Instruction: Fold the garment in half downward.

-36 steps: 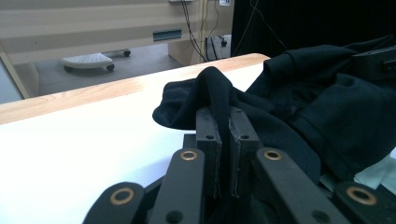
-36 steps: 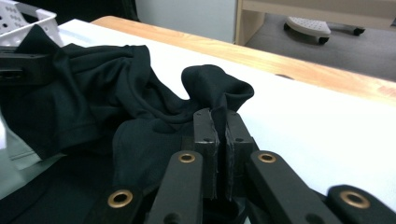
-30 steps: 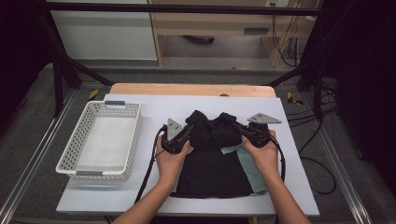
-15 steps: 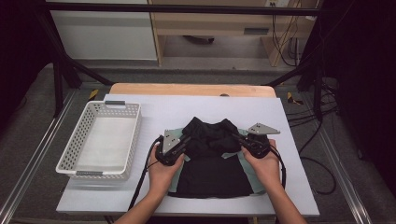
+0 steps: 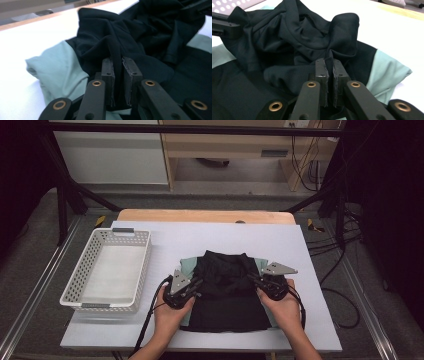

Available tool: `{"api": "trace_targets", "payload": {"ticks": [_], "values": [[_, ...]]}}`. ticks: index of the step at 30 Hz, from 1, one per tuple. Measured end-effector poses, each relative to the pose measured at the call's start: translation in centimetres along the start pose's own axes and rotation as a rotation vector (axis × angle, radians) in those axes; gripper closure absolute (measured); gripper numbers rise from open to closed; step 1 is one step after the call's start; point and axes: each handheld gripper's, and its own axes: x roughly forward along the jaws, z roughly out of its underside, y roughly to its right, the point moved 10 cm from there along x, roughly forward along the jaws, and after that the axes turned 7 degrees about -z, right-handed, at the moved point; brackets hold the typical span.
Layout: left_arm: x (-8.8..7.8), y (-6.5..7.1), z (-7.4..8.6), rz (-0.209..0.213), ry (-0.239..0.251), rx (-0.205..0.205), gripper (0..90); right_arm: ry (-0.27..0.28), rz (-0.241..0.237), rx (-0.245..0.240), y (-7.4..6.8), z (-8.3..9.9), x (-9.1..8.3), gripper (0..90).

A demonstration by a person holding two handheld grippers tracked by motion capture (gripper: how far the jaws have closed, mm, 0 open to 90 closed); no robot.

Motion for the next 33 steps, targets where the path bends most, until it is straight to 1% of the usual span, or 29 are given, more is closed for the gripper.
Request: {"api": "trace_targets", "payload": {"ticks": [2,4,5,7,9,10,11,14,16,19,22,26,29,31,32,33], "values": [[0.0,0.2,0.1,0.008,-0.014,-0.004,81.8,-0.008,-0.008,0.000,-0.4,0.3,0.1,85.9],[0.0,0.3,0.0,0.011,-0.016,-0.020,84.3,-0.036,-0.002,-0.016,-0.7,0.8,0.0,85.8],[0.1,0.4,0.1,0.014,-0.019,-0.018,84.8,-0.038,0.002,-0.019,-0.6,0.9,-0.1,85.8],[0.0,0.5,0.6,0.015,-0.039,0.000,85.3,-0.039,-0.006,-0.002,-0.6,1.2,-0.3,85.9],[-0.3,0.4,1.0,0.022,-0.057,-0.008,85.4,-0.050,-0.004,0.000,-0.5,1.4,-0.4,85.9],[-0.4,0.3,1.1,0.025,-0.065,-0.018,85.4,-0.057,-0.004,-0.001,-0.5,1.5,-0.5,85.9],[-0.5,0.2,1.2,0.031,-0.073,-0.023,85.4,-0.058,-0.003,0.007,-0.5,1.6,-0.5,85.8],[-0.6,-0.1,1.6,0.028,-0.099,-0.022,85.4,-0.074,-0.007,0.008,-0.7,2.1,-0.8,85.9],[-0.6,-0.3,2.1,0.027,-0.116,-0.033,85.4,-0.092,-0.005,0.023,-0.8,2.8,-1.0,85.8],[-0.2,-0.4,2.7,0.024,-0.146,-0.034,85.4,-0.114,0.004,0.043,-0.6,3.5,-1.4,85.8],[-0.1,-0.5,2.7,0.026,-0.147,-0.029,85.3,-0.120,0.014,0.050,-0.1,3.7,-1.4,85.7],[0.1,-0.5,2.7,0.041,-0.139,-0.042,84.2,-0.122,0.000,0.050,0.3,4.1,-0.9,84.4],[0.2,-0.3,2.5,0.046,-0.134,-0.044,79.9,-0.116,-0.004,0.063,0.3,4.1,-1.0,79.5],[0.1,-0.3,2.4,0.038,-0.127,-0.049,70.5,-0.107,0.001,0.061,0.4,3.9,-1.2,73.9],[0.0,-0.2,2.1,0.025,-0.109,-0.060,65.5,-0.101,0.004,0.058,0.4,3.8,-1.3,70.8],[-0.1,-0.1,2.0,0.018,-0.102,-0.061,61.0,-0.094,0.007,0.059,0.5,3.6,-1.3,67.2]]}}
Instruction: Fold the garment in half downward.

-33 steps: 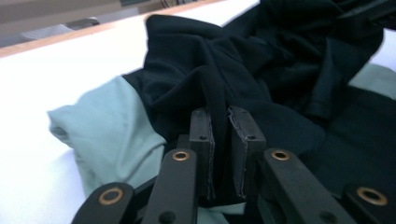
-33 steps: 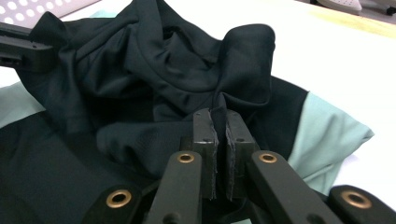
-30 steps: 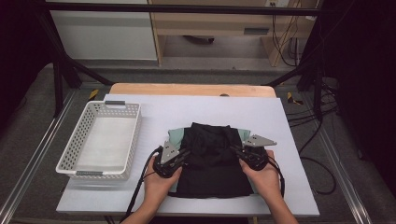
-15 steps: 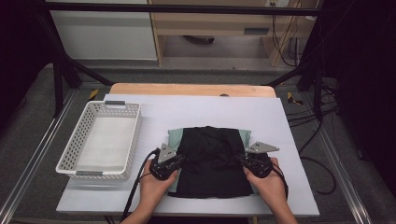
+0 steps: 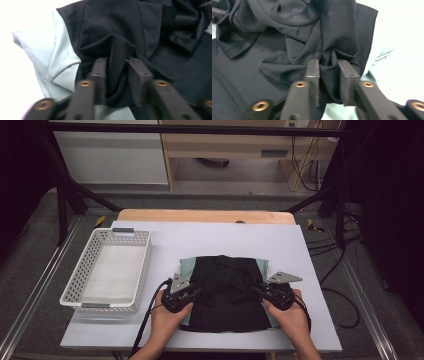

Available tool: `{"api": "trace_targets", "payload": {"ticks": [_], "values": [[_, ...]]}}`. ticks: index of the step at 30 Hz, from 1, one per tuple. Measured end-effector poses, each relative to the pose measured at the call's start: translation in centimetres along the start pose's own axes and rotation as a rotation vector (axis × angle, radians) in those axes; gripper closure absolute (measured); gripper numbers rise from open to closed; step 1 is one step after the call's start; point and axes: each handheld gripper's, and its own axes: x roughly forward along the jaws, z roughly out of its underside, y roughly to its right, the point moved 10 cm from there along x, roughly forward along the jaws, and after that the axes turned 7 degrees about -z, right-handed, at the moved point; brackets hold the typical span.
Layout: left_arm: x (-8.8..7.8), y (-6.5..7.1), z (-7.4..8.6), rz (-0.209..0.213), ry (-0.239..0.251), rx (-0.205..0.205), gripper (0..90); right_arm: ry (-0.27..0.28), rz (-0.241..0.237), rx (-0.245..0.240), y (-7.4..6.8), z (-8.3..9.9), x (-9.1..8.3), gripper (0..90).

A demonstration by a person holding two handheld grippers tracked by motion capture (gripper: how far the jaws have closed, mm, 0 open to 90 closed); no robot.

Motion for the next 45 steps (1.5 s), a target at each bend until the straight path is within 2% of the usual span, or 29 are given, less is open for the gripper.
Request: {"api": "trace_targets", "payload": {"ticks": [3,6,8,11,13,19,26,30,32,35,39,45], "values": [[-0.2,0.3,-0.6,-0.011,0.025,0.003,47.5,0.008,0.015,-0.001,0.1,-0.3,-0.1,54.8],[-0.6,0.6,-1.6,0.007,0.081,-0.014,36.8,0.028,0.036,-0.008,0.1,-0.8,-0.3,39.7],[-0.9,0.5,-2.1,-0.004,0.099,-0.008,34.2,0.041,0.037,0.001,0.1,-1.1,-0.3,33.1],[-1.4,0.4,-3.0,-0.002,0.120,-0.021,30.6,0.036,0.036,0.006,0.0,-1.1,-0.2,25.7],[-1.6,0.3,-3.5,-0.007,0.128,-0.009,30.1,0.031,0.037,0.003,-0.1,-1.1,-0.3,22.1],[-2.1,-0.5,-4.5,-0.023,0.133,-0.011,30.2,0.058,0.029,0.015,-0.4,-1.9,-0.7,18.7],[-0.2,-1.1,-6.6,-0.004,0.097,0.030,31.2,0.076,0.045,-0.024,-0.1,-4.5,-0.5,22.9],[1.6,-1.8,-7.3,-0.021,0.059,0.053,33.6,0.077,0.045,-0.031,0.4,-6.3,-0.1,34.1],[2.7,-2.2,-7.1,-0.033,0.033,0.068,33.9,0.074,0.039,-0.019,0.7,-7.0,0.4,37.7],[3.8,-2.4,-6.4,-0.007,-0.006,0.041,36.0,0.074,0.044,-0.014,1.4,-7.6,1.3,41.6],[4.5,-2.2,-5.1,0.020,-0.046,0.032,38.1,0.055,0.049,-0.006,1.7,-7.3,2.3,46.8],[4.2,-1.7,-4.3,0.024,-0.046,0.044,58.1,0.052,0.041,-0.006,1.4,-6.5,2.3,60.4]]}}
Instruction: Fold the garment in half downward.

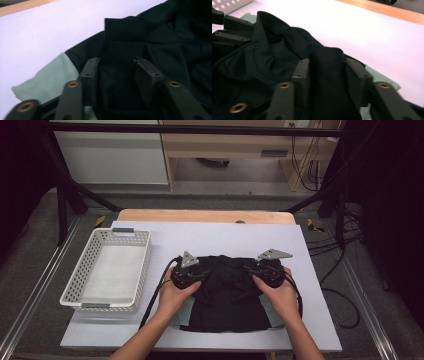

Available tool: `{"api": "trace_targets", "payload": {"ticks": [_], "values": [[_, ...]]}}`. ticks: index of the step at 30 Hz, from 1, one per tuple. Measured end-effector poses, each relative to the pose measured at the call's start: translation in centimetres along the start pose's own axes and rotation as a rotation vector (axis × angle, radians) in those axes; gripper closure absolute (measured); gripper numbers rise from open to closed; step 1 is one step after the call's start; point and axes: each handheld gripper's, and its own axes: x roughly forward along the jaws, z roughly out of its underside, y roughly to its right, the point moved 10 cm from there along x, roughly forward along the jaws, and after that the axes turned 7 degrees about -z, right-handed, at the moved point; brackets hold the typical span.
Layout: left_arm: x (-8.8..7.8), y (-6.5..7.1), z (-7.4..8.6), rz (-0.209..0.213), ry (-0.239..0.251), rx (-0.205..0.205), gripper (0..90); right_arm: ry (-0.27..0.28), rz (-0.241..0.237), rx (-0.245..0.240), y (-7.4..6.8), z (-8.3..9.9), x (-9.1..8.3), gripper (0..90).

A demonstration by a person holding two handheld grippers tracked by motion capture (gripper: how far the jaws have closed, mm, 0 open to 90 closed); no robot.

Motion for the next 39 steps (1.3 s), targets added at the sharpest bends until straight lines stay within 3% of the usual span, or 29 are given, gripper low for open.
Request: {"api": "trace_targets", "payload": {"ticks": [4,8,12,15,20,29,36,39], "values": [[-0.5,0.3,0.5,-0.009,-0.007,0.011,71.8,0.014,-0.017,-0.005,-0.2,0.1,-0.4,71.8],[-1.3,0.4,0.7,-0.001,0.016,-0.013,86.3,0.018,-0.033,-0.016,-0.8,0.5,-1.0,80.8],[-2.6,0.5,0.6,0.005,0.047,-0.019,87.2,0.021,-0.044,-0.022,-1.2,0.6,-1.6,84.1],[-3.4,0.8,0.7,0.016,0.058,0.007,87.2,0.019,-0.057,-0.017,-1.6,0.8,-2.0,84.7],[-4.7,1.0,1.6,0.029,0.047,0.039,87.5,0.005,-0.078,-0.022,-2.3,1.7,-2.4,85.0],[-6.9,1.3,3.1,0.050,0.031,0.052,87.8,-0.033,-0.114,-0.035,-3.8,3.8,-3.6,85.3],[-7.1,2.4,4.7,0.089,0.011,0.071,87.6,-0.075,-0.118,-0.065,-4.3,5.9,-4.5,85.4],[-7.2,2.7,5.0,0.110,0.010,0.038,87.6,-0.068,-0.112,-0.047,-4.0,6.2,-4.7,85.5]]}}
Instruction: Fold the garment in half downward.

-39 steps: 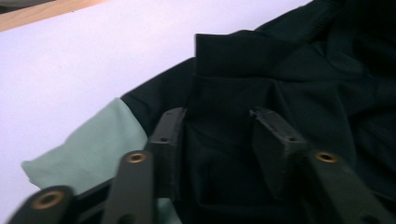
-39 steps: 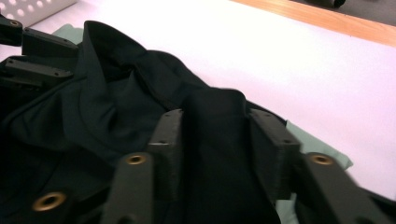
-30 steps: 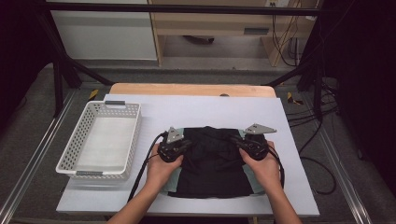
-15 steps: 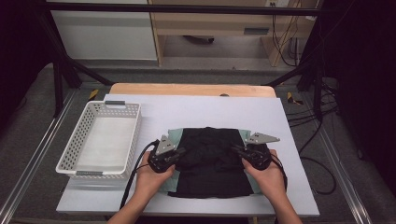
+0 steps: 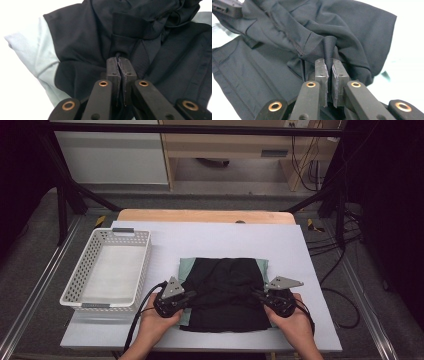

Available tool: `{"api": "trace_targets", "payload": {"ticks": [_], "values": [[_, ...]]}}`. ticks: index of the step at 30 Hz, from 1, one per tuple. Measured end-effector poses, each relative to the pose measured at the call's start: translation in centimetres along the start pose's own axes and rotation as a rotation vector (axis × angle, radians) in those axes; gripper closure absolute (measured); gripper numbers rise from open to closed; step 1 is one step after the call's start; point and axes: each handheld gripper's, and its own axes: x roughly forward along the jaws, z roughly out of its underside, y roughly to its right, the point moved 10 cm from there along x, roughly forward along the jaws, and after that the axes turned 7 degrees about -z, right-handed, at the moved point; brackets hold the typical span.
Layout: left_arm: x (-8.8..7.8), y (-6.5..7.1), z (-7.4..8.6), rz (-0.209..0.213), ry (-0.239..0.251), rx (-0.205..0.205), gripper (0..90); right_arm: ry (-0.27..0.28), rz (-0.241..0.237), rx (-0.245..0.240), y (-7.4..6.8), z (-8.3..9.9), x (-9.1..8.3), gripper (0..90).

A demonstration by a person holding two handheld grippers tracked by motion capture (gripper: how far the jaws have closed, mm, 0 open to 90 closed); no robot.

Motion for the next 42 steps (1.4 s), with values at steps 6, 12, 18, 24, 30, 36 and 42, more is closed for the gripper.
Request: {"api": "trace_targets", "payload": {"ticks": [6,12,18,24,30,36,42], "values": [[0.3,1.6,-0.1,0.033,0.006,0.008,87.7,-0.005,0.059,-0.008,1.1,0.4,-0.8,85.6],[-0.3,1.4,0.0,0.013,0.021,0.020,87.6,0.018,0.046,-0.016,1.2,0.5,-1.9,84.9],[-1.0,-0.2,0.8,-0.009,-0.003,0.004,87.5,-0.025,-0.012,-0.034,-0.4,1.0,-0.5,81.6],[-0.9,-0.7,2.0,-0.002,-0.072,0.006,87.5,-0.047,-0.053,-0.070,-1.3,1.3,-0.2,84.1],[-0.9,-0.4,2.3,0.005,-0.082,0.009,87.8,-0.079,-0.038,-0.056,-0.8,2.0,-0.4,87.3],[-1.2,0.6,3.1,0.047,-0.096,0.001,85.2,-0.102,-0.068,-0.057,-1.4,2.9,-0.3,84.4],[-1.8,0.8,2.1,0.051,-0.052,-0.020,70.3,-0.078,-0.096,-0.057,-2.0,2.6,-0.6,73.0]]}}
